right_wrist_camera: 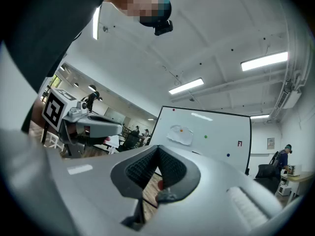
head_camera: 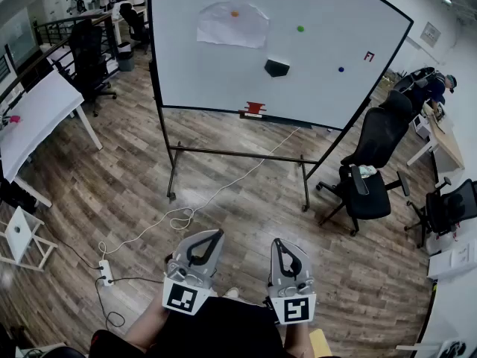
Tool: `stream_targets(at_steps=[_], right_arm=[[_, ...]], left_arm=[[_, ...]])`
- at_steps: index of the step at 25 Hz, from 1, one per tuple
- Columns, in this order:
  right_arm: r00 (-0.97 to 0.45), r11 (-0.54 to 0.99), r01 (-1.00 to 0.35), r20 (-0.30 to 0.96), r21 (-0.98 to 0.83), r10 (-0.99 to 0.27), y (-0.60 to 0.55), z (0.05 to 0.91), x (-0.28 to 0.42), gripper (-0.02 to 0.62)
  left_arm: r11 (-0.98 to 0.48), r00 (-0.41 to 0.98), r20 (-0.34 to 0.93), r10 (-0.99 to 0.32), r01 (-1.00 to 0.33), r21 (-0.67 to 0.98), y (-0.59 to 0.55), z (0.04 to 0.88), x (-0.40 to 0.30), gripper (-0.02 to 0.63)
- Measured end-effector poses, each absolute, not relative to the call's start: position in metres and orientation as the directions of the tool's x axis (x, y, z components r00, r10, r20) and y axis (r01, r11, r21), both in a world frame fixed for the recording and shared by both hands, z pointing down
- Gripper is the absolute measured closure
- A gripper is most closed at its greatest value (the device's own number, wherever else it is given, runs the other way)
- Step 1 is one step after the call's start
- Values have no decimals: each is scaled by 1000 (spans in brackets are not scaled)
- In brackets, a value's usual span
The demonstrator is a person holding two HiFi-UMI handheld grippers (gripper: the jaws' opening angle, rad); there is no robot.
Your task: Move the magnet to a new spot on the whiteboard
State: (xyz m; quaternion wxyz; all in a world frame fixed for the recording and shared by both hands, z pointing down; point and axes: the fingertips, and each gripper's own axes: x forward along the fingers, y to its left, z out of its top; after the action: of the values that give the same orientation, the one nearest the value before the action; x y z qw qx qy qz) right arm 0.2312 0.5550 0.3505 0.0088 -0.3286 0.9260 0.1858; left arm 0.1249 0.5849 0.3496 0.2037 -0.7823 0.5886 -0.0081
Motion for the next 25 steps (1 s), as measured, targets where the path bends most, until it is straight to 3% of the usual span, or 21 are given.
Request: stream_targets(at_steps=[25], right_arm=[[-780, 718, -617, -126, 323, -613, 552, 357, 203, 594]], left_arm=[[-229, 319, -248, -915, -915, -332, 577, 350, 97, 604]])
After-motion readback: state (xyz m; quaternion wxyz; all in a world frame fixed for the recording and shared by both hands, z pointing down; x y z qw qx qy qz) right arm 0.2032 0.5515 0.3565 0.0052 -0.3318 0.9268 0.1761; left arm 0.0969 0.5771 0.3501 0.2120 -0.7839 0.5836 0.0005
